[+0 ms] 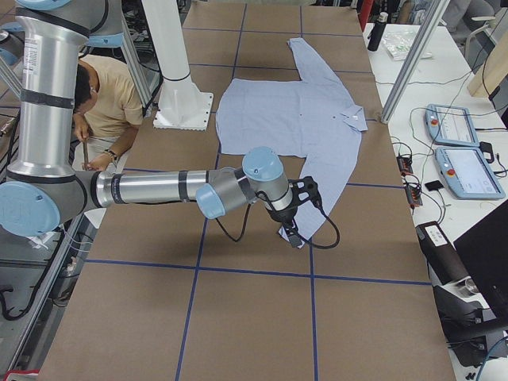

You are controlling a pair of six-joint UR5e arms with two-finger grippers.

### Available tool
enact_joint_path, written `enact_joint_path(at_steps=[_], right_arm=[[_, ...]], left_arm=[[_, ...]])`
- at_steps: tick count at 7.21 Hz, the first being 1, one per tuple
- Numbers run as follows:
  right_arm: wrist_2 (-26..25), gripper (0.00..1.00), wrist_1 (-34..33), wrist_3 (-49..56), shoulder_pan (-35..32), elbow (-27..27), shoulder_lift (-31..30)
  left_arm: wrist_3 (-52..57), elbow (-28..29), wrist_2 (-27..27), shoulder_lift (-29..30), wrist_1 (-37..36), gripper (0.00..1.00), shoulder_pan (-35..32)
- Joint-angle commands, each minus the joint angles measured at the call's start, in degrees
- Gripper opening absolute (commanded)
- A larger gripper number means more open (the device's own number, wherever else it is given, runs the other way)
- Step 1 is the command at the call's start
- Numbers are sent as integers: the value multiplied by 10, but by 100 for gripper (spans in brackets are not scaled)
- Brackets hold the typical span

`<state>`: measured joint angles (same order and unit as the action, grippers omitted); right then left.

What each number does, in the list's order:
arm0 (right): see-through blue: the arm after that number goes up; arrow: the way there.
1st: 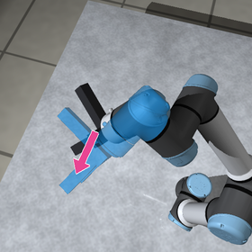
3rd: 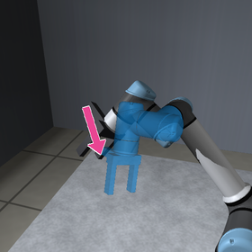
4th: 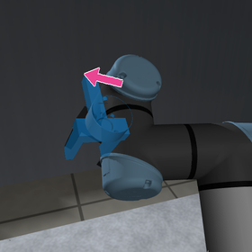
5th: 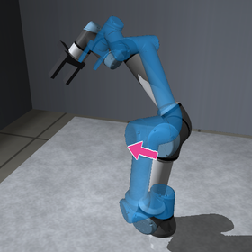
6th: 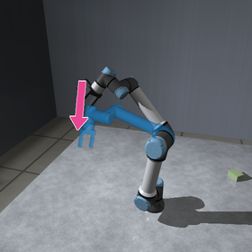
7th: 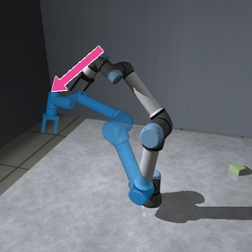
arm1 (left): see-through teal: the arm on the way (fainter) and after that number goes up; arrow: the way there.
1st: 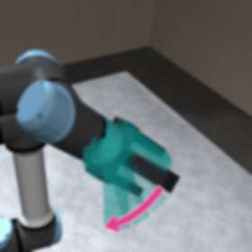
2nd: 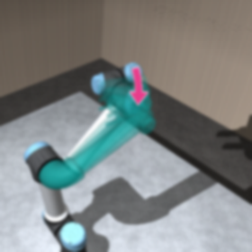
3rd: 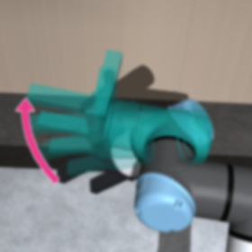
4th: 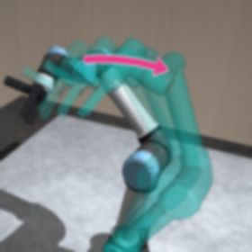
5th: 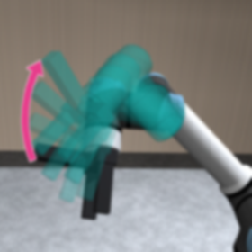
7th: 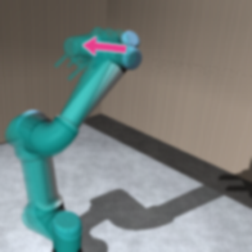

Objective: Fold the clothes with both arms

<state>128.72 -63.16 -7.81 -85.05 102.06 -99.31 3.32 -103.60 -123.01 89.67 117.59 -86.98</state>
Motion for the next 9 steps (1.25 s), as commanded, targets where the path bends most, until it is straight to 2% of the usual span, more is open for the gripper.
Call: enact_joint_path(at_steps=[1, 3, 4, 5, 7, 9], right_arm=[[-14, 99, 152, -198, 81, -55, 2], [-140, 96, 299, -419, 214, -97, 2], [-165, 90, 354, -460, 244, -135, 2], [-167, 76, 407, -489, 253, -176, 3], [-193, 59, 422, -506, 274, -199, 4], [-208, 58, 422, -519, 291, -199, 4]], left_arm=[[0, 1, 0, 1, 2, 100, 0], [0, -2, 0, 0, 2, 100, 0], [0, -4, 0, 0, 2, 100, 0], [0, -5, 0, -3, 2, 100, 0], [1, -6, 0, -4, 2, 100, 0], [1, -6, -1, -4, 2, 100, 0]])
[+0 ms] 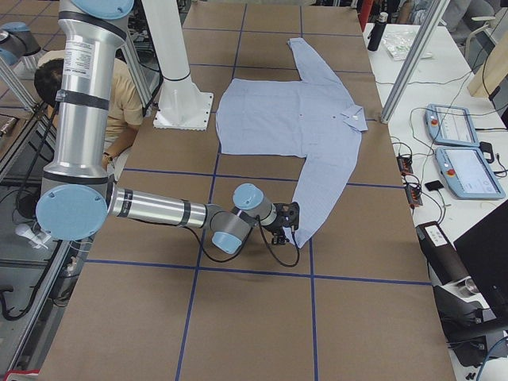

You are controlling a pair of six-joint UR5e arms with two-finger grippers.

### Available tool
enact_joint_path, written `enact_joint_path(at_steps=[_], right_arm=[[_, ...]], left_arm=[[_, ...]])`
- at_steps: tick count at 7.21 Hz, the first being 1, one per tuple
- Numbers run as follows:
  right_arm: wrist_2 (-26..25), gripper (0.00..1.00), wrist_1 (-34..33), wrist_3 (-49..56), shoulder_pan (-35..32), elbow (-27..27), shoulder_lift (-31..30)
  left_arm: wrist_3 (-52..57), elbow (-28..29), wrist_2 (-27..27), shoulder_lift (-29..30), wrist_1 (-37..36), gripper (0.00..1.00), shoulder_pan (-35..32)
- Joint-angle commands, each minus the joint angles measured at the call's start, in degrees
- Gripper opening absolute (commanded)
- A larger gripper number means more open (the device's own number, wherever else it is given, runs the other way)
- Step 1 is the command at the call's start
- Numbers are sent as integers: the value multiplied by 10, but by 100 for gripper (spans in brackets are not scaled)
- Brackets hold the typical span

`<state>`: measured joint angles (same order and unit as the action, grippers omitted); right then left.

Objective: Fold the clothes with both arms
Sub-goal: 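Grasp the sleeve cuff nearest the right gripper with the right gripper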

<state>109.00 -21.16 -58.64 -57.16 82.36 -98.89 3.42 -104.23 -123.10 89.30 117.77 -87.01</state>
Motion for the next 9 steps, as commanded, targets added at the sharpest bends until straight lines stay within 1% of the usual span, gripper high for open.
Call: enact_joint_path(at_steps=[1, 5, 8, 9], right_arm=[[-24, 58, 2, -16, 21, -2, 0], [-41, 57, 2, -24, 38, -2, 0], [-48, 55, 2, -25, 43, -1, 0], [-48, 53, 2, -25, 45, -1, 0]], left_arm=[[1, 1, 1, -1, 1, 100, 0], [1, 1, 0, -1, 0, 100, 0], [2, 1, 0, -3, 0, 100, 0], [2, 2, 0, -3, 0, 100, 0]])
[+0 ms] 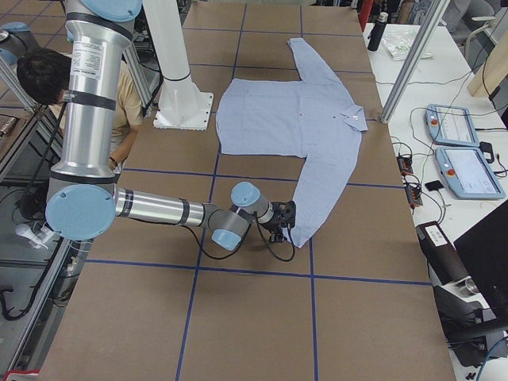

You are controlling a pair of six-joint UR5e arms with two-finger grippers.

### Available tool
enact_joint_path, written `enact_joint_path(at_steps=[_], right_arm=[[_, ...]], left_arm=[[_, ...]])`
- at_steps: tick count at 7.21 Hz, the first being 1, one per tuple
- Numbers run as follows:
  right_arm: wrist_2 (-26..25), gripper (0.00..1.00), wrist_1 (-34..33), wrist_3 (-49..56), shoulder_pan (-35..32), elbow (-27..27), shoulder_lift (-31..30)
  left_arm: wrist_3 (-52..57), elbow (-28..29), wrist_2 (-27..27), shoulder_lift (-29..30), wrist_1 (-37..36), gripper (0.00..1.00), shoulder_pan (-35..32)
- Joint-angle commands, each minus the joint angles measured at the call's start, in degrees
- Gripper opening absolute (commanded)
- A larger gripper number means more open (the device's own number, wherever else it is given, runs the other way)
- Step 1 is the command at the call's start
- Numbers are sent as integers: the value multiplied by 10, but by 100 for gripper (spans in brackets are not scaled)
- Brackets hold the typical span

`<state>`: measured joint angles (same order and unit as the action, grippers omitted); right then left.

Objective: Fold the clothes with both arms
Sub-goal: 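Grasp the sleeve cuff nearest the right gripper with the right gripper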

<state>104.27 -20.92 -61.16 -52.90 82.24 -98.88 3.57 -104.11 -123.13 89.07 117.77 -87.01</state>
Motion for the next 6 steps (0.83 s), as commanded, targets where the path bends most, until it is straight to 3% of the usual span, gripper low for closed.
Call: enact_joint_path(at_steps=[1, 2, 3, 4, 6], right_arm=[[-1, 48, 0, 0, 3, 0, 0], [-5, 45, 0, 0, 4, 0, 0], [-10, 32, 0, -1, 7, 0, 0], [-10, 0, -1, -8, 7, 1, 0], [-3, 0, -1, -6, 6, 17, 0]], left_arm=[[0, 1, 0, -1, 0, 100, 0], [0, 1, 0, -1, 0, 100, 0], [0, 2, 0, -1, 0, 100, 0], [0, 3, 0, -2, 0, 100, 0], [0, 3, 0, -2, 0, 100, 0]])
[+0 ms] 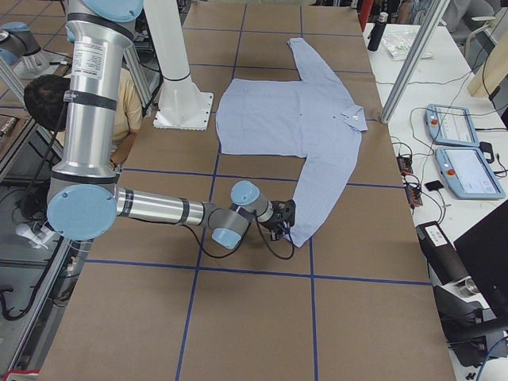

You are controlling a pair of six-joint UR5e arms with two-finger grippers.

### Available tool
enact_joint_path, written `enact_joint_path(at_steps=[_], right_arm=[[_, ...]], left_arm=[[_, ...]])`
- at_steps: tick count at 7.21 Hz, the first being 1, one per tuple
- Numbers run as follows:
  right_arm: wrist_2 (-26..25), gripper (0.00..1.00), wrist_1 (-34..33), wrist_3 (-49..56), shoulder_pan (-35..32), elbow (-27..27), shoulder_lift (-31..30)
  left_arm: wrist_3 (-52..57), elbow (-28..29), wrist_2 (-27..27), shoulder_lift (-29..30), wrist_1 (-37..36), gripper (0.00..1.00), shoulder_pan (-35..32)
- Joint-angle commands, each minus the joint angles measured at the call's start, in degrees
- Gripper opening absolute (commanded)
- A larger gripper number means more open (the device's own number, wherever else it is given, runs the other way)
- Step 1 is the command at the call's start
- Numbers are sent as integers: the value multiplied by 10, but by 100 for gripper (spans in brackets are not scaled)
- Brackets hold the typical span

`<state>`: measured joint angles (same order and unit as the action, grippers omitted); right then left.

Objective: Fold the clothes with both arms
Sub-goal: 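Grasp the sleeve cuff nearest the right gripper with the right gripper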

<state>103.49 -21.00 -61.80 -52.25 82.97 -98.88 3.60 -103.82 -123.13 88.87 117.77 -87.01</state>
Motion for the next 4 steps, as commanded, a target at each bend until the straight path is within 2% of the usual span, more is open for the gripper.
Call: enact_joint_path(at_steps=[1, 2, 3, 4], right_arm=[[18, 0, -9, 1, -2, 45, -3], [47, 0, -32, 0, -31, 71, 8], [67, 0, -134, 0, -59, 140, 33], [64, 0, -275, -1, -59, 234, 59]], left_arm=[[0, 0, 0, 0, 0, 100, 0], [0, 1, 0, 0, 0, 100, 0], [0, 1, 0, 0, 0, 100, 0], [0, 2, 0, 0, 0, 100, 0]])
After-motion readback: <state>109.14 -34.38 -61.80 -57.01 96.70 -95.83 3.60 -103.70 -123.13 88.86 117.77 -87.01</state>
